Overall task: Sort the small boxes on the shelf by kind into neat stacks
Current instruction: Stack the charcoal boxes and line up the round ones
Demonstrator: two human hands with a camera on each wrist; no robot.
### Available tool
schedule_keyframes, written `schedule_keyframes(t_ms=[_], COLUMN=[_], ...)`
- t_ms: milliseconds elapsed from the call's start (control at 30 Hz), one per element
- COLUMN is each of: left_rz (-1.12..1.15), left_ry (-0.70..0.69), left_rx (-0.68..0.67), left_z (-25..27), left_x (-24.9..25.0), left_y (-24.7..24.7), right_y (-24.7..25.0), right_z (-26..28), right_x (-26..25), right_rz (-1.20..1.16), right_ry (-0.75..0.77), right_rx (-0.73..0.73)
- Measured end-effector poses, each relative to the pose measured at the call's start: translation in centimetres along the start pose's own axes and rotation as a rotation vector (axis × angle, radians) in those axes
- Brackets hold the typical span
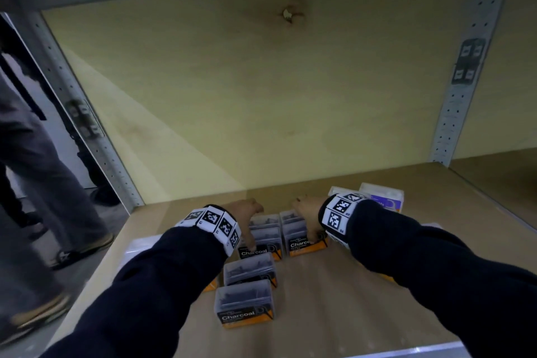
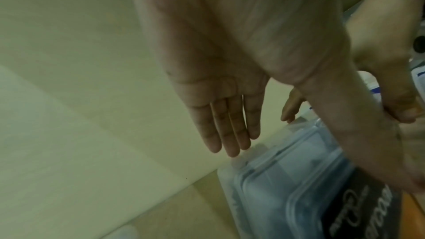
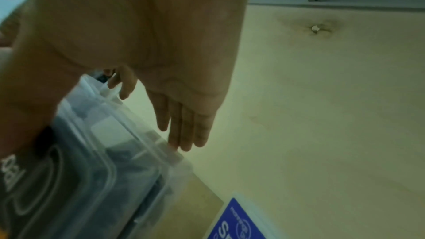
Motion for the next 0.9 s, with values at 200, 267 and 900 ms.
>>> schedule_keyframes(t_ms=[200, 267, 900], left_rz=[-0.052, -0.047, 0.017], left_ry=[0.026, 0.025, 0.027], left_rx=[-0.022, -0.021, 0.013], left_z=[-0.55, -0.56, -0.64], left_x=[0.47, 0.52, -0.44], left_y=[-0.11, -0.04, -0.51], right_y=[-0.73, -0.72, -0.71], right_z=[-1.37, -1.32, -1.11], right_x=[0.07, -0.06, -0.03], right_rz=[-0.113, -0.125, -0.069], right_ry=[0.001, 0.014, 0.019], right_rx=[-0.038, -0.034, -0.009])
Point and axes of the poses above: each hand's wrist, its own z-axis away from the middle knuckle, its own y-axis out of the back of the hand, x = y × z, the point moved 9 cm from there along -z, towards the middle knuckle, and after that the axes turned 1 degree about -y, right-handed, at the moved point
